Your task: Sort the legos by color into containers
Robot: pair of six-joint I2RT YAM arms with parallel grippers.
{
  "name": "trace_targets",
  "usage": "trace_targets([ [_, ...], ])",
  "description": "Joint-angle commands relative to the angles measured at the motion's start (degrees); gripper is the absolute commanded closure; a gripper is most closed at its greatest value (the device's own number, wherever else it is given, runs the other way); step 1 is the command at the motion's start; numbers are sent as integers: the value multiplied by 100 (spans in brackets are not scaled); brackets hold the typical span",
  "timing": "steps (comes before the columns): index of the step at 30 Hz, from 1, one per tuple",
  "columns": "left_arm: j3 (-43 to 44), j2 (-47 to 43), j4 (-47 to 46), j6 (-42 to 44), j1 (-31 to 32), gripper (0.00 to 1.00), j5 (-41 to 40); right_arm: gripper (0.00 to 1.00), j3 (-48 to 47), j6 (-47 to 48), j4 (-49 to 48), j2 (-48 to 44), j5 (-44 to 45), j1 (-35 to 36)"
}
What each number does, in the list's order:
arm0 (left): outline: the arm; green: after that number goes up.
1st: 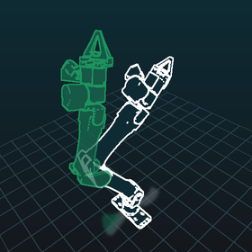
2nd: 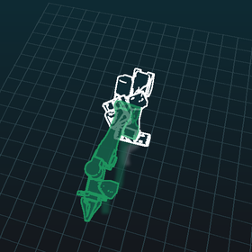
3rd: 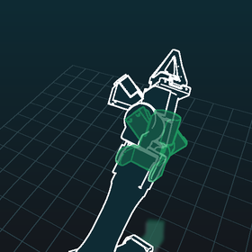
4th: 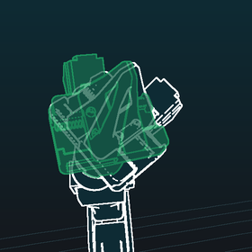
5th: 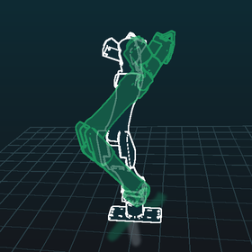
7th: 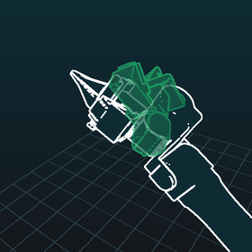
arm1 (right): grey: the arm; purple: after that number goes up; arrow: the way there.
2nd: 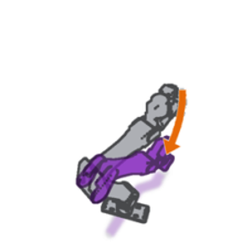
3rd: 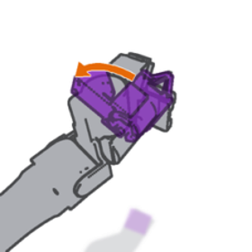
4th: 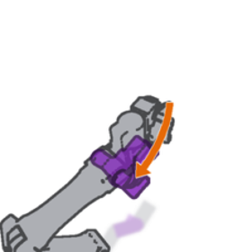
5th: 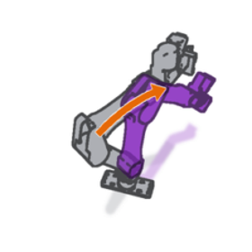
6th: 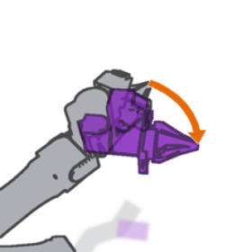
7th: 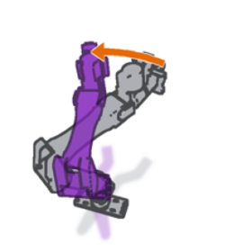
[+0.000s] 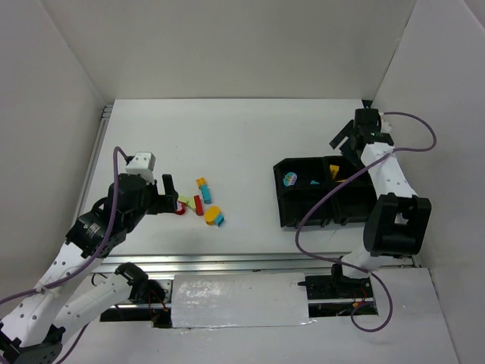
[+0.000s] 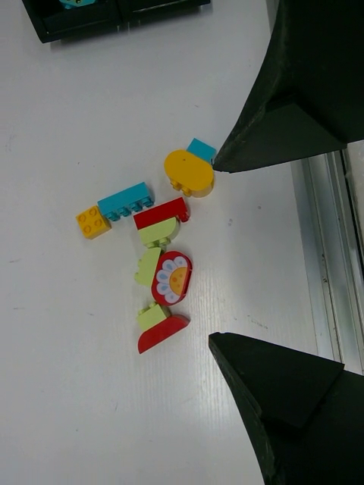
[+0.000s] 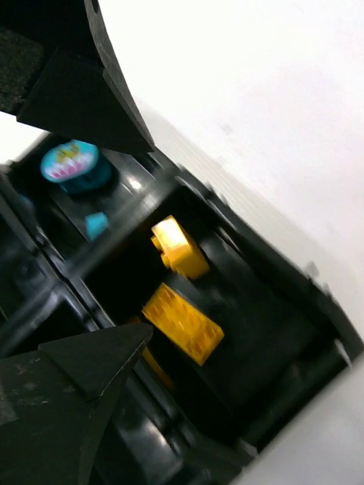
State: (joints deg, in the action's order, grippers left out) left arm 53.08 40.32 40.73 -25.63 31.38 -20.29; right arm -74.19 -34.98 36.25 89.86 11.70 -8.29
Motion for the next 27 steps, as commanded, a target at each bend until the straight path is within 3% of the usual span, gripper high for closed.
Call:
trace_targets([
  [1, 62, 20, -14, -65, -113, 0, -404, 0, -69, 184, -153, -714, -81, 792],
  [2, 114, 38, 57, -222, -184, 0, -579, 0, -156, 167, -58, -768, 233, 1734],
  [4, 202, 21, 302, -407, -472, 1, -1133, 0, -113, -69, 93, -839, 577, 2653],
  [5, 220, -6, 374, -565, -596, 1, -1265, 0, 18, -453, 93, -822, 874, 3467],
  [9, 177, -304, 374, -637, -957, 0, -1477, 0, 379, -1194, -179, -611, 1360, 5077],
  [11, 141, -428, 304, -602, -1019, 1, -1425, 0, 301, -890, -574, -217, 1274, 5530],
  [12, 133, -445, 269, -567, -1028, 1, -1364, 0, 231, -157, -880, 150, 612, 5819],
  [15, 97, -428, 181, -435, -1028, 1, -1091, 0, 19, 1289, -1243, 749, -445, 6451],
  [17, 89, -402, 146, -390, -1037, 0, -1003, 3, -86, 2043, -1182, 979, -651, 6734],
  [20, 71, -393, 102, -338, -1037, 1, -898, 7, 123, 2582, -1408, 1173, -687, 7061],
  [27, 53, -305, 5, -223, -1037, 1, -634, 17, 353, 3015, -1779, 1454, -608, 7061],
])
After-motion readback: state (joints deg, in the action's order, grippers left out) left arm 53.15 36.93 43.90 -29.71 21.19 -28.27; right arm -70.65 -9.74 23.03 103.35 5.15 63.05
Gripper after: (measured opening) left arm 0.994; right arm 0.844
